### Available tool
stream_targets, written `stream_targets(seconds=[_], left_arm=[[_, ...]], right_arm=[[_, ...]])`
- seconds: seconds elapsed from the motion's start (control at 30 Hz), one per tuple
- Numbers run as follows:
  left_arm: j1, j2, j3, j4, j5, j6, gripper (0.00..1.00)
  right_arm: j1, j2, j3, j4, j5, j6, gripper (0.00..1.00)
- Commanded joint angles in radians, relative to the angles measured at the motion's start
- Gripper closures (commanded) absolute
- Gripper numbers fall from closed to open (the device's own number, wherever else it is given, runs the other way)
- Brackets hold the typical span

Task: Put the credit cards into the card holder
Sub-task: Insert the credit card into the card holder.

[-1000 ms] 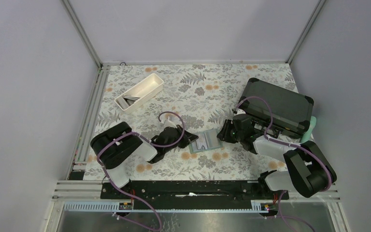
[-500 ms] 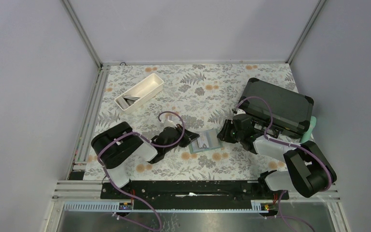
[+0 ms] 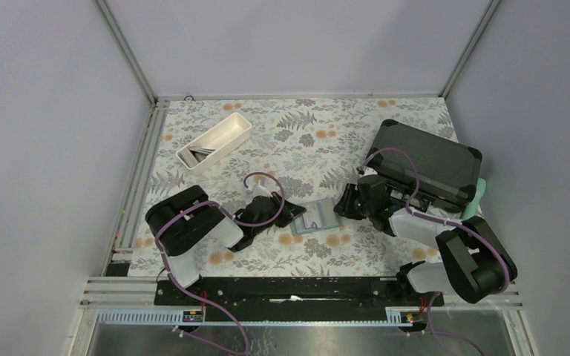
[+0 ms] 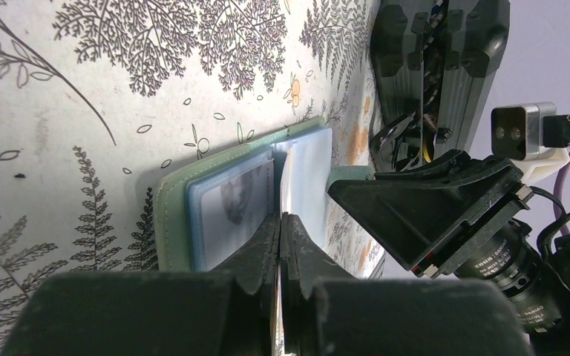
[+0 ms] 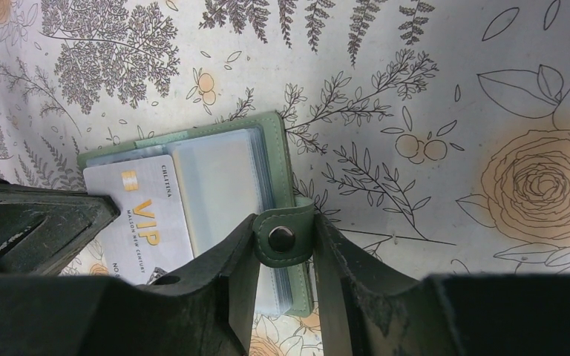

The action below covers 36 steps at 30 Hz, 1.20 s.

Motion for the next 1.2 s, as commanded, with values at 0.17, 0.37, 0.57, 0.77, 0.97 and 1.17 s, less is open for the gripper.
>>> stream_targets(seconds=[0.17,0.37,0.57,0.77,0.97,1.17], left_arm=[[-0.007,0.023,0.009,0.087,-0.036,-0.007,1.00],[-0.007,0.034,0.011,0.088,-0.036,-0.007,1.00],[-0.008,0.061,0.009,0.105,-0.028,-0.009,1.00],[-0.010,0.080,0.013,0.123,-0.025,-0.004,1.00],[-0.014,0.100,0.018,0.143,-0.021,0.005,1.00],[-0.014,0.094,0.031,0.119,-0.017,0.060,1.00]], right_arm=[[-0.004,-0.013,0.011,-0.057,0.028,-0.011,0.62],[-0.005,-0.016,0.012,-0.057,0.028,-0.012,0.62],[-0.005,-0.018,0.010,-0.057,0.028,-0.010,0.62],[-0.005,-0.020,0.008,-0.059,0.028,-0.009,0.62],[-0.005,-0.019,0.010,-0.059,0.027,-0.009,0.62],[-0.005,-0.022,0.009,-0.060,0.026,-0.007,0.62]])
